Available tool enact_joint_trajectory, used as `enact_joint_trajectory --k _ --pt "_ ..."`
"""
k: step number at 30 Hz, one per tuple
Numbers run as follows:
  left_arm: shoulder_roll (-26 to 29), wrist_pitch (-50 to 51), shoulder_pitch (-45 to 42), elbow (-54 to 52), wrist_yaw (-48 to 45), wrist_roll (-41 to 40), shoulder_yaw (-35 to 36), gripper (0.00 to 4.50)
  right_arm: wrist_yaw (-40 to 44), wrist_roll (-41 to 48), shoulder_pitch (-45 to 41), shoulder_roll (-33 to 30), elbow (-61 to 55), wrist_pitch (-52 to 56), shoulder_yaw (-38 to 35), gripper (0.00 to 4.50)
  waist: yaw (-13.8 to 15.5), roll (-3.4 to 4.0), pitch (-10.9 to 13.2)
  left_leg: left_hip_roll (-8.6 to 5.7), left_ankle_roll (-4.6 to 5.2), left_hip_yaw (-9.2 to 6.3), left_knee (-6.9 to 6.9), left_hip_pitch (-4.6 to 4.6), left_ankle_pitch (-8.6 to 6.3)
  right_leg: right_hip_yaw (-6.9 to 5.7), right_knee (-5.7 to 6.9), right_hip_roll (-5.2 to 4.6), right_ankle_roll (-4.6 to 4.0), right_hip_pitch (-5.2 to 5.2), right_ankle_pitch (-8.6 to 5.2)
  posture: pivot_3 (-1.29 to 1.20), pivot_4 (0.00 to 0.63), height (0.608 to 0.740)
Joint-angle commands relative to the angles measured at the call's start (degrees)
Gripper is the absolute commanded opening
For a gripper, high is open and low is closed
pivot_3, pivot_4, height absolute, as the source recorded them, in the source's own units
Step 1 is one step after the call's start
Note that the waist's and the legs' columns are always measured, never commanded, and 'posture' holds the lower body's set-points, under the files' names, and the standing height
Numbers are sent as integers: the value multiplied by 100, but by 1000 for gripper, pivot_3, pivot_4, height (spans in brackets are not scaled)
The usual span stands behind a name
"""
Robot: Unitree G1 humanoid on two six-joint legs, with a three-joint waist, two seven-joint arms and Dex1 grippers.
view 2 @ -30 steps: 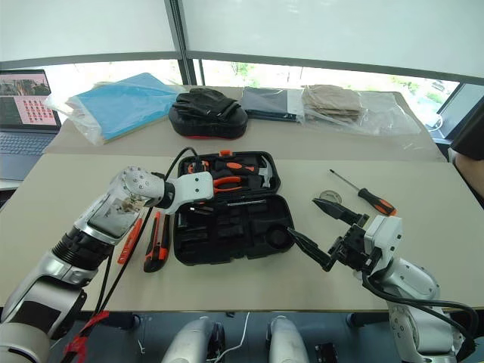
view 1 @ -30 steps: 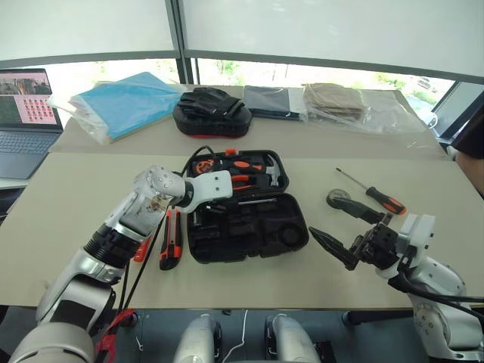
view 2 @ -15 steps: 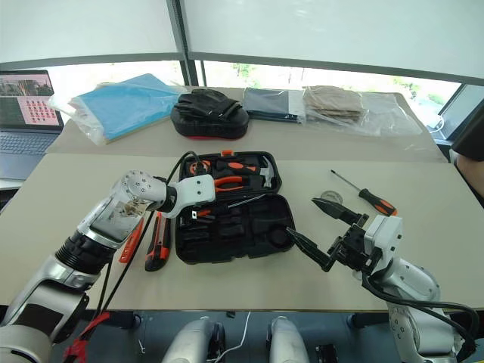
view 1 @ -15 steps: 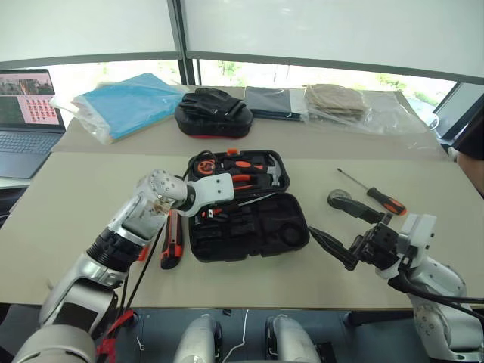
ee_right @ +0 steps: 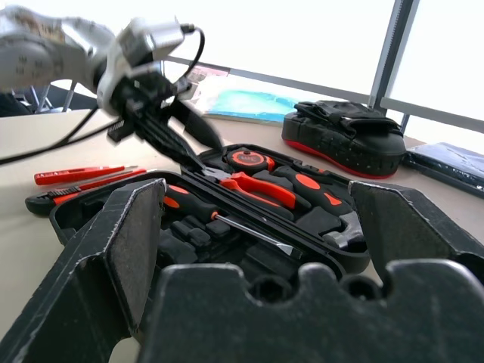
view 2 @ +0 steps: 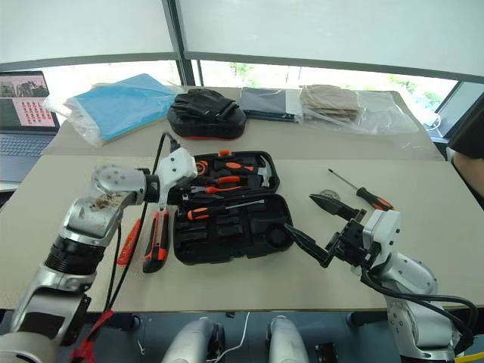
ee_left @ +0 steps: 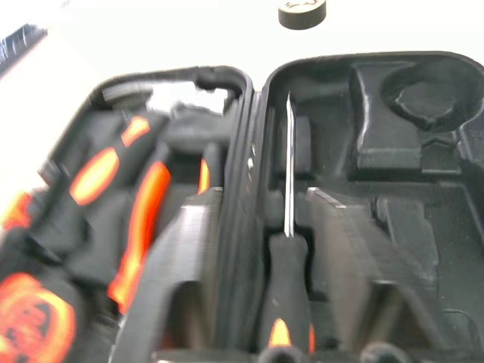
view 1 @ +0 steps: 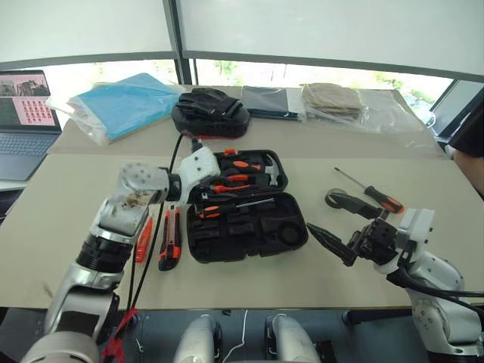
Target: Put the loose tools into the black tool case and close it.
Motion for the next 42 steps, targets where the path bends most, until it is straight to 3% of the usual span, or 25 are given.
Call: enact_joint_trajectory --k 1,2,13,25,29,32,35,38,42 --pt "-271 -431 66 228 223 -175 178 272 33 42 -83 -42 -12 -37 -80 4500 20 0 0 0 0 0 0 -1 0 -1 -1 0 -4 0 3 0 150 740" --pt "-325 -520 104 305 268 -165 179 34 38 40 -81 -45 -6 -44 -88 4500 30 0 0 -1 0 0 1 0 0 -1 -1 -2 -19 2 13 0 150 740" --pt "-350 -332 456 400 399 74 -162 34 7 17 -23 -19 -35 -78 -96 4500 -4 0 0 0 1 1 0 3 -1 -1 -4 0 -27 4 21 0 150 740" --pt "-478 695 573 559 836 23 -173 34 8 23 -60 -10 2 -75 -86 4500 -1 9 -6 5 0 -4 -1 58 -2 -3 -9 -2 9 62 -3 0 150 740" --pt "-532 232 669 406 780 -167 -15 34 -35 9 -85 -24 22 -103 -168 4500 -3 17 -11 8 0 -5 -4 68 -2 -2 -10 -5 0 69 -10 0 150 740" --pt "-562 -687 764 128 610 -672 648 34 -201 -69 38 -114 94 -172 -562 4500 -10 18 -11 10 -1 -3 -7 64 -3 -1 -10 -6 -1 62 -9 0 150 740" --pt "-282 -1396 1045 -164 46 -1289 1331 654 -323 -263 462 -253 229 -218 -1084 4500 -4 17 -10 10 0 -4 -6 35 -2 -1 -9 -8 -34 35 22 0 150 740" --pt "262 -1786 1514 -247 -729 -1750 1841 1847 -446 -498 948 -359 386 -278 -1565 4500 -4 18 -11 9 1 2 -11 4 -5 0 -9 -9 -37 0 22 0 150 740" --pt "939 -1926 2279 -125 -1512 -2244 2511 3110 -407 -815 1580 -365 903 -678 -2133 4500 -13 22 -12 10 4 13 -13 8 -16 0 -15 -9 -35 0 17 0 150 740"
